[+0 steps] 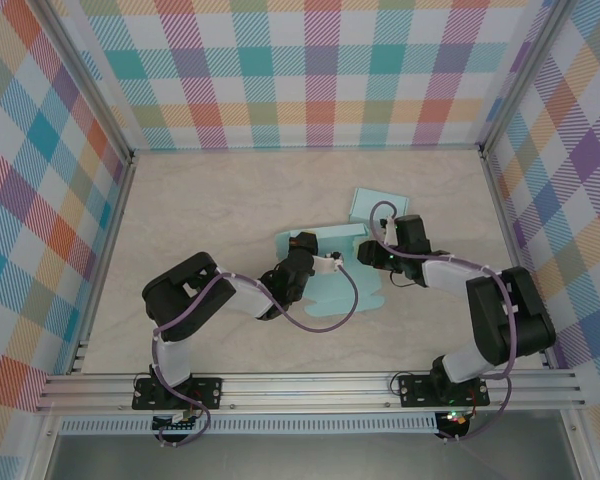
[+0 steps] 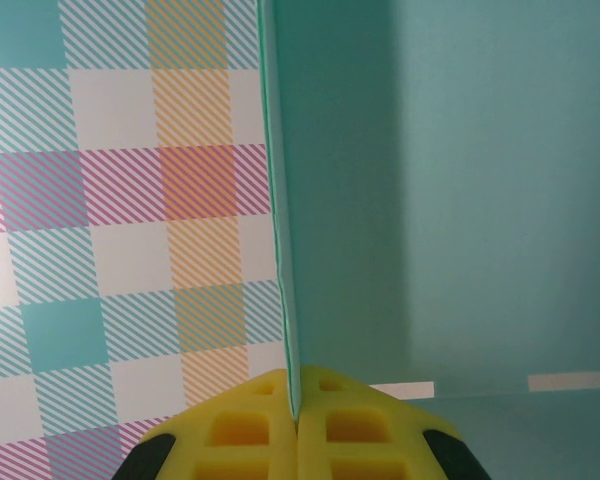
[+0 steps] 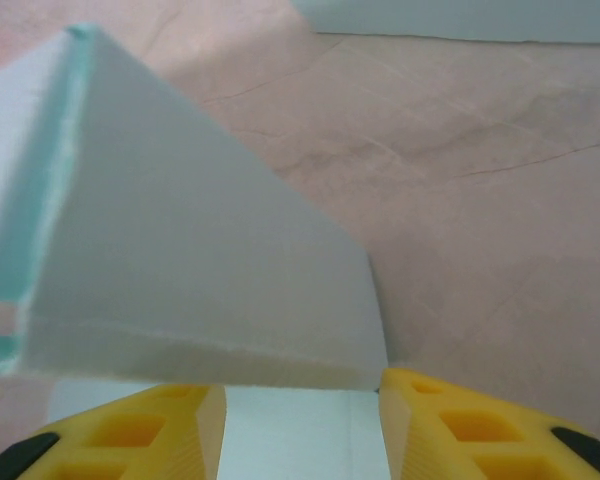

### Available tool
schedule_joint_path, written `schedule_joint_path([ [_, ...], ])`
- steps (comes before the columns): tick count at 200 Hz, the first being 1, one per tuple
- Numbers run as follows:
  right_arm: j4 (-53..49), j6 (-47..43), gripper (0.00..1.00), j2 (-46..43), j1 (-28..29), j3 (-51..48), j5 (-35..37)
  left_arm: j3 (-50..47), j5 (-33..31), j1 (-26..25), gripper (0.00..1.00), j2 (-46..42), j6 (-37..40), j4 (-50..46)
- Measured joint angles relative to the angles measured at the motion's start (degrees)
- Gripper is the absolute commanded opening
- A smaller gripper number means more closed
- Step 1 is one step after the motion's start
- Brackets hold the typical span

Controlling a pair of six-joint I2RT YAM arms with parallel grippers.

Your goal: Fold the paper box

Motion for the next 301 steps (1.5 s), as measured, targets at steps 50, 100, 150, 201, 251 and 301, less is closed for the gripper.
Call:
schedule_joint_path([
  [50,2.2,-1.1,0.39,4.2,2.6,2.2,7.4,0.0,0.0,0.0,0.0,0.0,0.0,0.6],
  [100,6.8,-3.8,0.38,5.8,4.9,2.4,13.0,0.0,0.0,0.0,0.0,0.0,0.0,0.6],
  [150,10.8,-6.0,0.36,7.1,5.2,2.4,16.6,0.0,0.0,0.0,0.0,0.0,0.0,0.6],
  [201,14.4,-7.0,0.22,9.6,6.6,2.6,19.1,0.0,0.3,0.0,0.0,0.0,-0.5,0.5],
  [251,15.9,-6.4,0.04,11.0,10.0,3.1,27.8,0.5,1.0,0.0,0.0,-0.1,-4.0,0.5],
  [301,12.8,0.9,0.0,12.6,13.8,5.6,38.8,1.3,0.2,-0.9,0.0,-0.1,-7.0,-0.9],
])
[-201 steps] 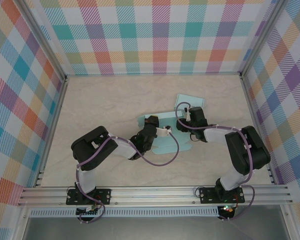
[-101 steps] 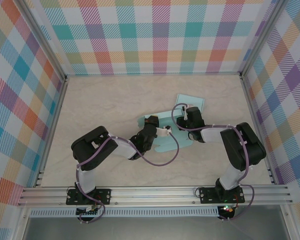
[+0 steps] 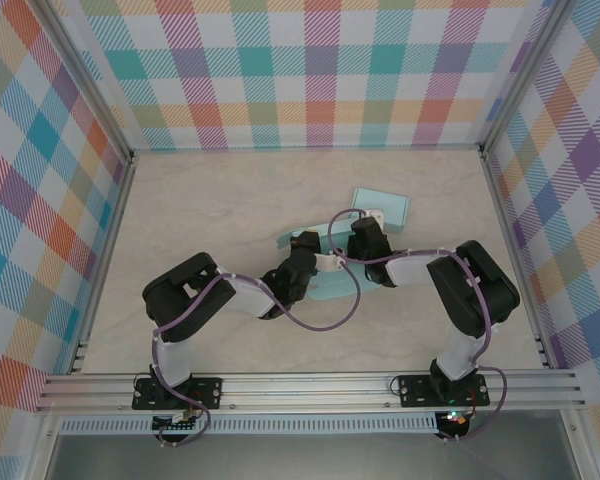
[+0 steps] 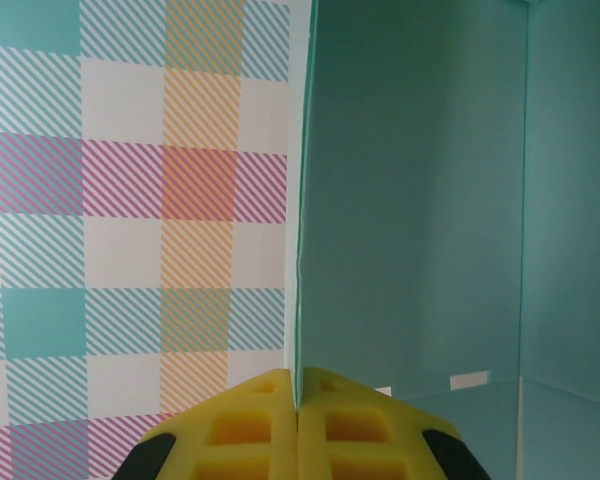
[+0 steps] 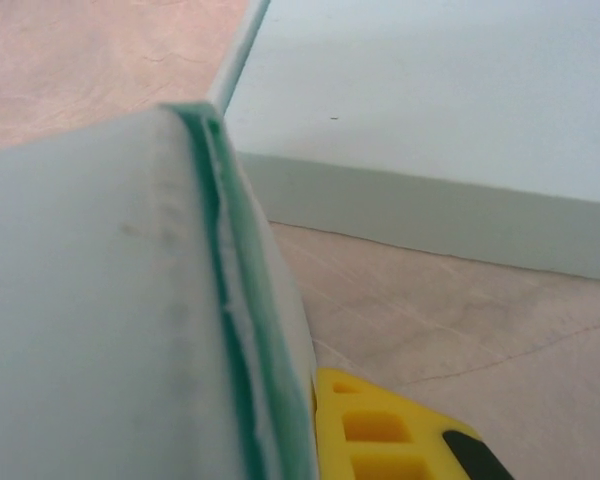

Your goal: Fold the paper box

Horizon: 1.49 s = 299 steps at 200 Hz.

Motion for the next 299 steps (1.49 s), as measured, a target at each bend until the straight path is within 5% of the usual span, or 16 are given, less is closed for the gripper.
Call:
schedule_joint_path([
  [20,-0.6,2.1,0.0,0.0,0.3,0.1,1.6,0.4,-0.2,-0.3,0.0,0.3,-0.6,0.0],
  [30,-0.6,2.7,0.0,0.0,0.3,0.1,1.9,0.5,-0.3,-0.5,0.1,0.3,-1.0,0.0],
  [41,-0.6,3.1,0.0,0.0,0.4,0.1,2.4,0.6,0.0,-0.6,0.33,0.3,-1.9,-0.1],
  [76,-0.5,4.4,0.0,-0.4,-1.4,-1.0,5.8,0.4,0.2,-1.8,0.42,-0.9,-6.8,-1.9],
  [84,-0.6,4.3,0.0,-0.7,-1.7,-1.3,6.0,0.2,0.2,-1.9,0.58,-1.6,-8.1,-2.2],
  [130,-1.0,2.5,0.0,-3.9,-1.8,-4.4,5.5,-3.3,-2.8,-2.0,0.61,-11.4,-19.0,-3.3],
  [144,-1.4,2.2,0.0,-5.7,-1.8,-5.9,4.9,-5.2,-4.3,-2.0,0.87,-16.5,-25.2,-4.7],
  [165,-1.6,1.4,0.0,-8.9,-1.8,-8.4,3.5,-6.8,-5.1,-0.8,1.0,-25.8,-39.9,-11.0],
  [222,-2.6,-1.1,0.0,-16.3,-1.8,-12.0,-3.2,-7.0,-2.0,11.5,1.0,-44.9,-85.9,-34.2],
  [256,-4.4,-1.8,0.0,-18.8,-1.6,-12.3,-7.2,-6.8,6.3,12.2,1.0,-44.9,-96.3,-43.5],
  [299,-8.3,-1.9,0.01,-19.6,-1.5,-12.3,-10.2,-5.8,13.6,12.2,1.0,-41.9,-100.6,-48.8],
])
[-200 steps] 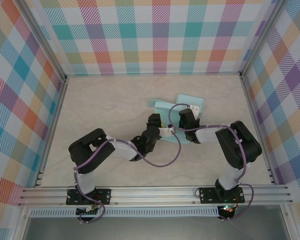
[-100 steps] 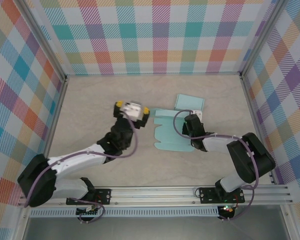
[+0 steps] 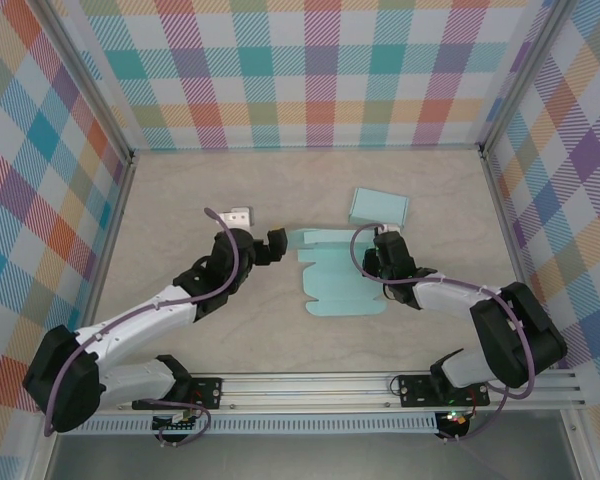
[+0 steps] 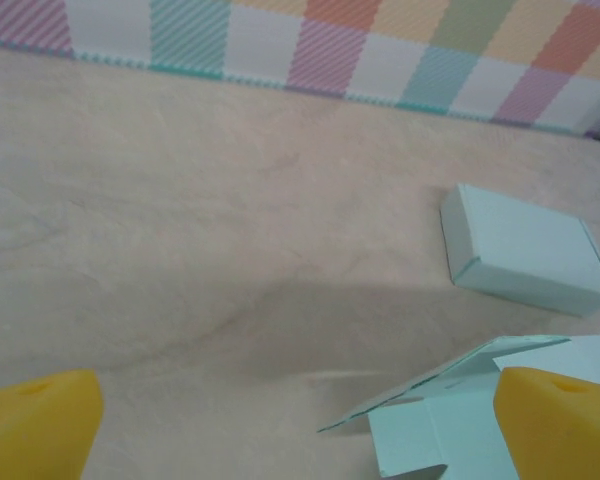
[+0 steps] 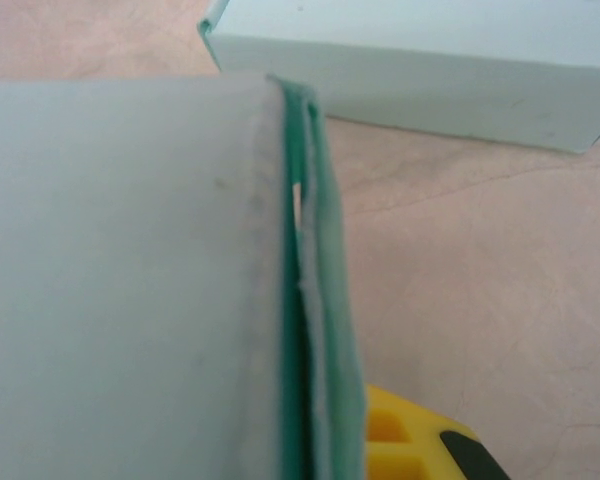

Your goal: Fold the paper box

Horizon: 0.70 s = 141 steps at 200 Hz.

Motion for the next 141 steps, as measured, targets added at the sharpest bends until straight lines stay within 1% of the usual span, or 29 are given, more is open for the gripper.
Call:
schedule_joint_path([
  [32,-1.0,0.0,0.0,0.0,0.0,0.0,-1.0,0.4,4.2,0.0,1.0,4.4,-2.1,-0.8],
  [63,-1.0,0.0,0.0,0.5,0.0,0.0,-1.9,1.7,6.8,0.0,1.0,9.2,-3.7,-0.8],
  [141,-0.7,0.0,0.0,2.2,0.6,0.0,-2.8,4.1,8.6,-0.1,1.0,15.1,-5.1,0.4],
])
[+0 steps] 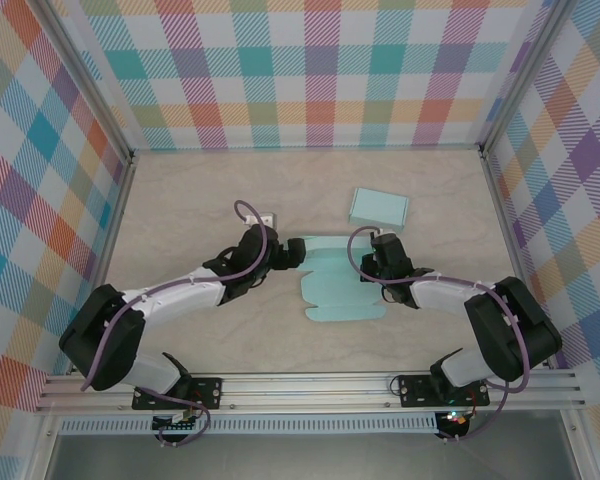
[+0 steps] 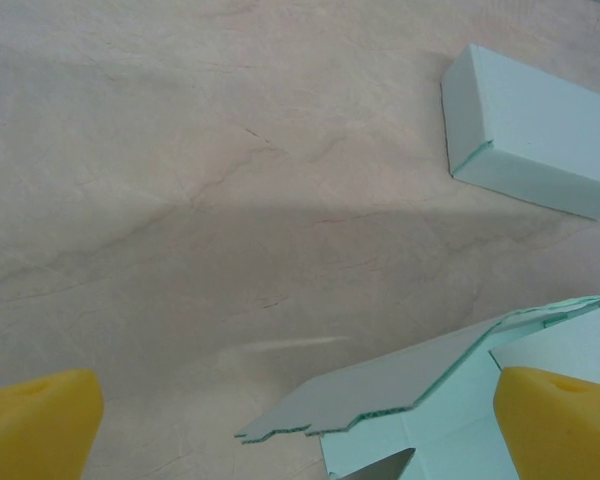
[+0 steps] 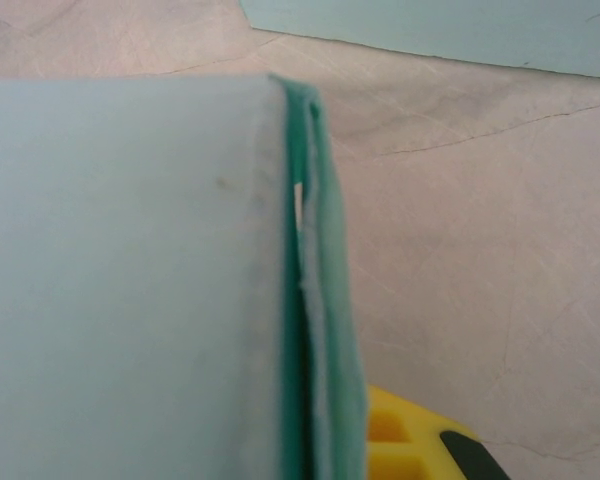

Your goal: Fold the paper box

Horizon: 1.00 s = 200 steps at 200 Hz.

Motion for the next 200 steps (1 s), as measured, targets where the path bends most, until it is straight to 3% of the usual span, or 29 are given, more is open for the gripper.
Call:
schedule_joint_path([
  [80,-0.1,0.0,0.0,0.2,2.5,0.9,0.2,0.8,-1.0,-2.5,1.0,7.1,-0.5,2.4],
  [138,-2.3,2.8,0.0,2.9,6.0,4.0,6.0,0.6,-5.3,-3.6,1.0,9.3,-3.2,7.6],
  [163,-2.5,3.7,0.0,3.1,7.3,5.3,8.2,-1.7,-9.5,-4.0,1.0,6.7,-5.3,7.1],
  [200,-2.9,3.7,0.0,3.4,8.0,5.5,9.4,-6.3,-14.9,-4.8,0.98,-4.6,-10.9,0.7],
])
